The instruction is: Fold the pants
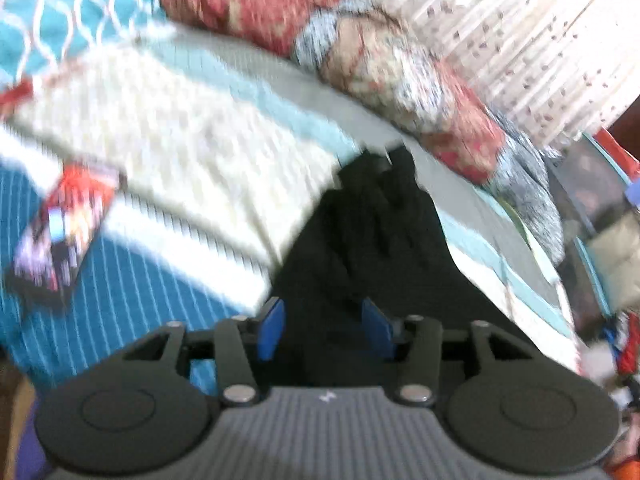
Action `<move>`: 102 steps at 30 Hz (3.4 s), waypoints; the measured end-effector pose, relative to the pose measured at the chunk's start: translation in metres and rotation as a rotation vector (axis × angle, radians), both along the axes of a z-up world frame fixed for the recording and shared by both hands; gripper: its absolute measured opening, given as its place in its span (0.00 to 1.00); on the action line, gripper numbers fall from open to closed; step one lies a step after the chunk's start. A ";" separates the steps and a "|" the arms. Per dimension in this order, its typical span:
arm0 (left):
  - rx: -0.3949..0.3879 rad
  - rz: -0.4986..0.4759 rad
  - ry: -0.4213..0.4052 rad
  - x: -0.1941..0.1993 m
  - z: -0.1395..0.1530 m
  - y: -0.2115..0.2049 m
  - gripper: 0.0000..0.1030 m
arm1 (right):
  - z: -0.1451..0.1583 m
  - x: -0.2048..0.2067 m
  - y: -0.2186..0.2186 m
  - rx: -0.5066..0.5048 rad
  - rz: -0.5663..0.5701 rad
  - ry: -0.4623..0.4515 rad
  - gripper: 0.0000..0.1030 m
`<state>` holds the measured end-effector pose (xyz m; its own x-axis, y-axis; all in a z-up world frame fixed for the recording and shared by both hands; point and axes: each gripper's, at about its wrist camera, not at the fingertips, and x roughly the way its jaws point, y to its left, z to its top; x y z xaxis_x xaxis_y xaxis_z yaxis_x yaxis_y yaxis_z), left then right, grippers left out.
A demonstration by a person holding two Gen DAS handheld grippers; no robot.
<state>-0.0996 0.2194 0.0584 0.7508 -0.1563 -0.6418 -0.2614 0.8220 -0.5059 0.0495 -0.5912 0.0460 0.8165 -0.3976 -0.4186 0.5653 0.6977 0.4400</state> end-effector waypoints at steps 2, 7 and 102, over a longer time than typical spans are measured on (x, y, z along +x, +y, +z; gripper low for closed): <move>0.077 -0.001 -0.026 0.034 0.003 0.000 0.45 | 0.015 0.038 0.047 -0.016 0.213 -0.009 0.65; 0.191 -0.087 -0.074 0.113 -0.010 -0.028 0.72 | 0.017 0.137 0.205 -0.046 0.775 0.051 0.64; -0.086 -0.029 -0.130 0.091 -0.035 -0.006 0.18 | -0.058 0.311 0.411 -0.013 1.060 0.325 0.68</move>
